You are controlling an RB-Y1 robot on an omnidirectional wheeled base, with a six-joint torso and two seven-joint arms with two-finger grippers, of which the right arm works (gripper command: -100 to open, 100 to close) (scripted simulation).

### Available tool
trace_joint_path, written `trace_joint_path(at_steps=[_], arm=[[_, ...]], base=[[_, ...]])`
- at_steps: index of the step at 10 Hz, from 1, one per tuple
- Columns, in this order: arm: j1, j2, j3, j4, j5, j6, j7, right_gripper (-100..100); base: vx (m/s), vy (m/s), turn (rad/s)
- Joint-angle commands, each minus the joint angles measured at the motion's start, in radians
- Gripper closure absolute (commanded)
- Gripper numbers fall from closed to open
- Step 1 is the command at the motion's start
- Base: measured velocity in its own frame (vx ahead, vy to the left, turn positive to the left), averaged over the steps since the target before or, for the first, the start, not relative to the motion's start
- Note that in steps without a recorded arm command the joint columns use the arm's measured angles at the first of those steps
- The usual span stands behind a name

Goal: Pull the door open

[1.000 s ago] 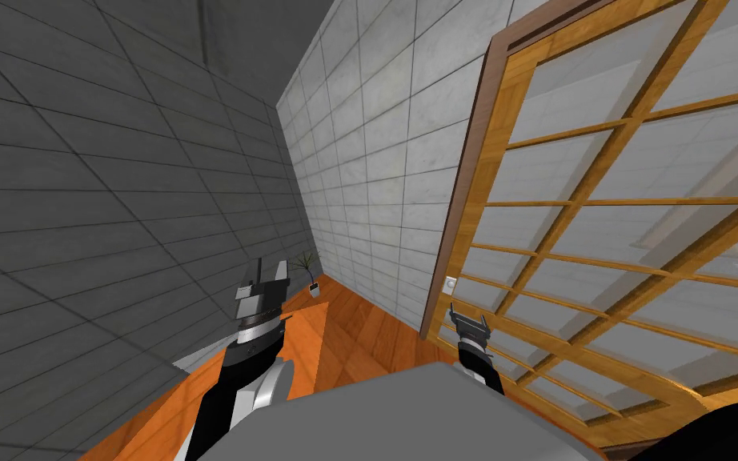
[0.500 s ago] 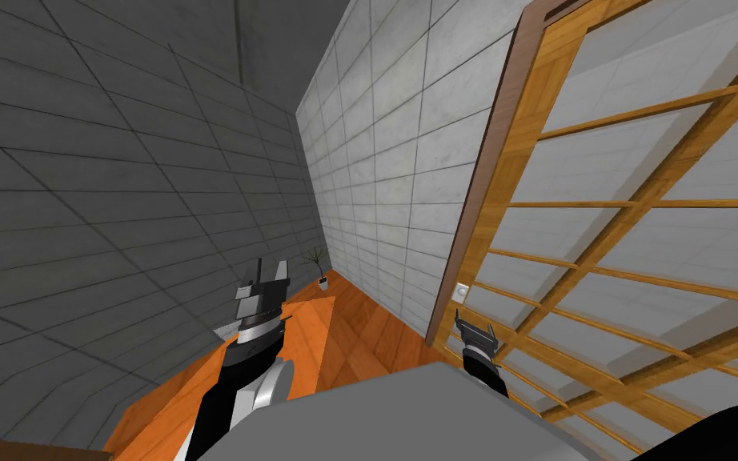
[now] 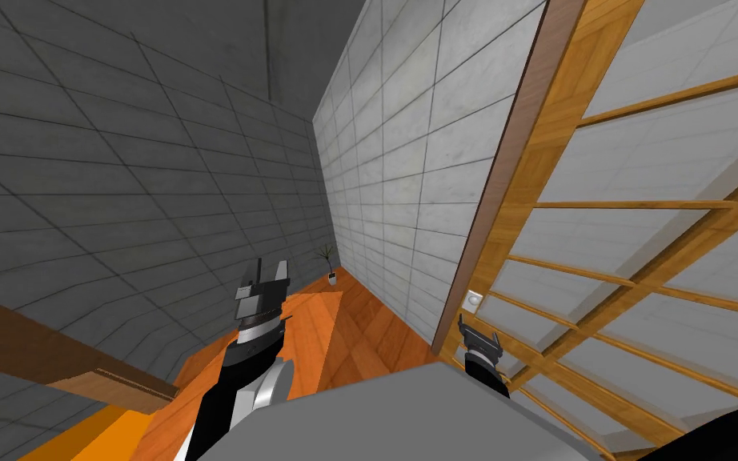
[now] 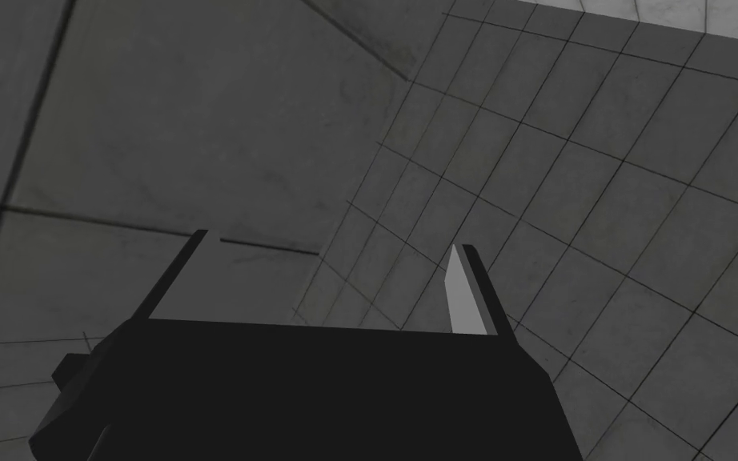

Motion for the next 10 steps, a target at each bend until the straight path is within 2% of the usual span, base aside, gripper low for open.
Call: trace_joint_path(at_steps=[1, 8, 10], arm=[[0.001, -0.019, 0.025, 0.013, 0.011, -0.004, -0.03, -100], [0.005, -0.107, 0.141, 0.07, 0.061, -0.023, -0.164, -100], [0.007, -0.13, 0.171, 0.085, 0.074, -0.028, -0.199, -100]], base=[[0.14, -0.064, -0.245], [0.208, -0.042, -0.216], [0.205, -0.093, -0.195]])
